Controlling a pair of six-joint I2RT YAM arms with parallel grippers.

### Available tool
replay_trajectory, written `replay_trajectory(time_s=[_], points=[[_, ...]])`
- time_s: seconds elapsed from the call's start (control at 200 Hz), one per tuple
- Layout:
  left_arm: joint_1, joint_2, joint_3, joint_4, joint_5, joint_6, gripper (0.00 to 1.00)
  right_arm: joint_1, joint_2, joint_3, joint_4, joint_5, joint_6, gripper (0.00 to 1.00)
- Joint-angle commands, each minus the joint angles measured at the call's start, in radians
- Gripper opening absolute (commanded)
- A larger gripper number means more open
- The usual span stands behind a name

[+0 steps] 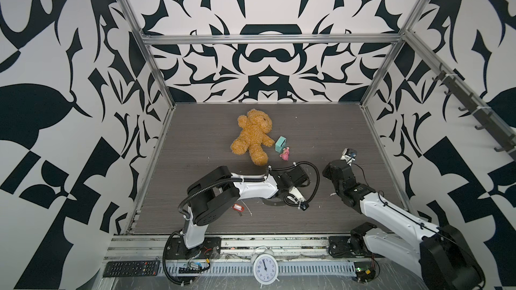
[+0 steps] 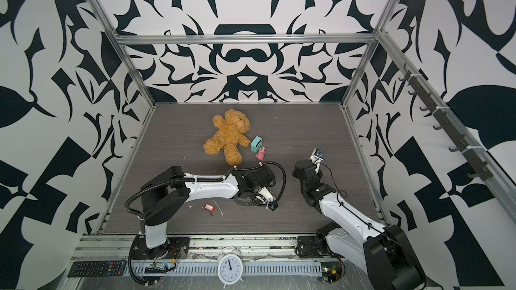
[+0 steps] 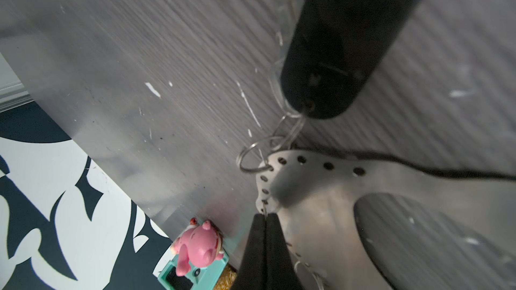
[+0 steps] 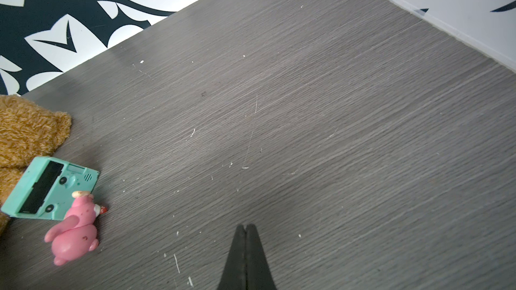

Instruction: Put the keys on the keyring

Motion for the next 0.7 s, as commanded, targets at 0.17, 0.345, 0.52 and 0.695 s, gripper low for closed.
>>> replay_trajectory(time_s=[0.17,0.345,0.52,0.695], points=[[0.049,-0.171,0.084,-0.254,0.221,-0.233,0.0,-0.003,0.007,0.0,0.036,-0.019,-0.002,0.02],[0.084,-0.262,0.067,-0.285,0.351,-0.312,0.0,-0.002,-0.002,-0.005,0.058,-0.047,-0.012,0.03],[0.139,-0.348,0.063,-0.287,0.512,-0.421,0.0,-0.004,-0.029,-0.046,0.179,-0.163,-0.068,0.16],[0.177,-0.409,0.053,-0.247,0.591,-0.572,0.0,-0.002,-0.057,-0.078,0.29,-0.278,-0.124,0.41]])
